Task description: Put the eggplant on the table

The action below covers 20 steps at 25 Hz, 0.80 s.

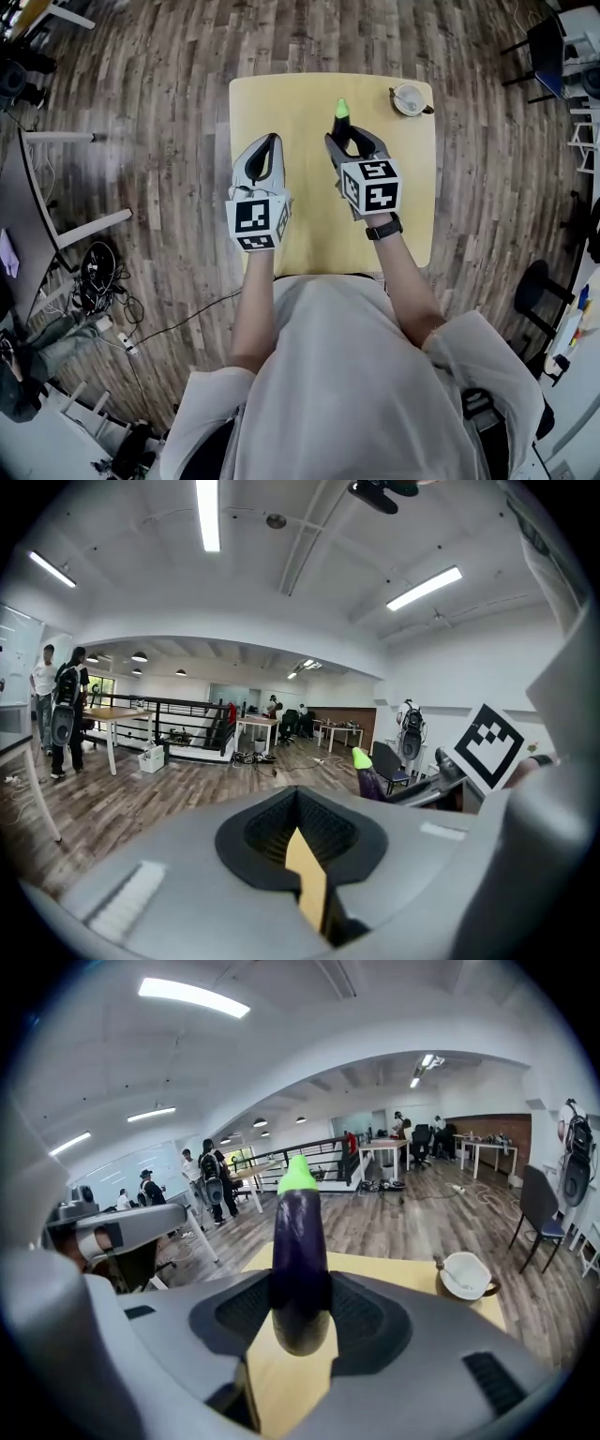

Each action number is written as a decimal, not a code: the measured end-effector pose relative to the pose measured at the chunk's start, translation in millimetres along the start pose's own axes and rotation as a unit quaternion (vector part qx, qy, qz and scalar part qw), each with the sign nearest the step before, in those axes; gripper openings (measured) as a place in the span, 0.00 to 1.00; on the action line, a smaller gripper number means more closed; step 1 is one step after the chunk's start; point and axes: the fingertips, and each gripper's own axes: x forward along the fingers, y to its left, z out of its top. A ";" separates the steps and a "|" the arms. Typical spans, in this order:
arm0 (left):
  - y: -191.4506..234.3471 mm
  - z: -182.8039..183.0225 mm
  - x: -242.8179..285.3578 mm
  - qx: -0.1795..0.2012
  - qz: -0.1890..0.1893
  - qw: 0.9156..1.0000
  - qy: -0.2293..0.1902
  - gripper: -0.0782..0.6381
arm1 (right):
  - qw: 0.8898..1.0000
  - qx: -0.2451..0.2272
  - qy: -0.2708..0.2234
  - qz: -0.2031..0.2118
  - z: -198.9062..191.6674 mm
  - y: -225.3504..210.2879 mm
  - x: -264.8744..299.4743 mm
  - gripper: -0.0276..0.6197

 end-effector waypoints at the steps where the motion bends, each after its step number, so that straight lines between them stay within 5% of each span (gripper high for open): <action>1: 2.5 -4.2 4.1 -0.004 -0.003 1.000 0.002 0.12 | 1.000 0.001 0.009 -0.002 -3.9 -2.8 7.8 0.34; 20: 37.8 -56.5 58.2 -0.062 -0.016 0.997 0.044 0.12 | 0.992 0.033 0.122 0.000 -58.9 -24.3 116.9 0.34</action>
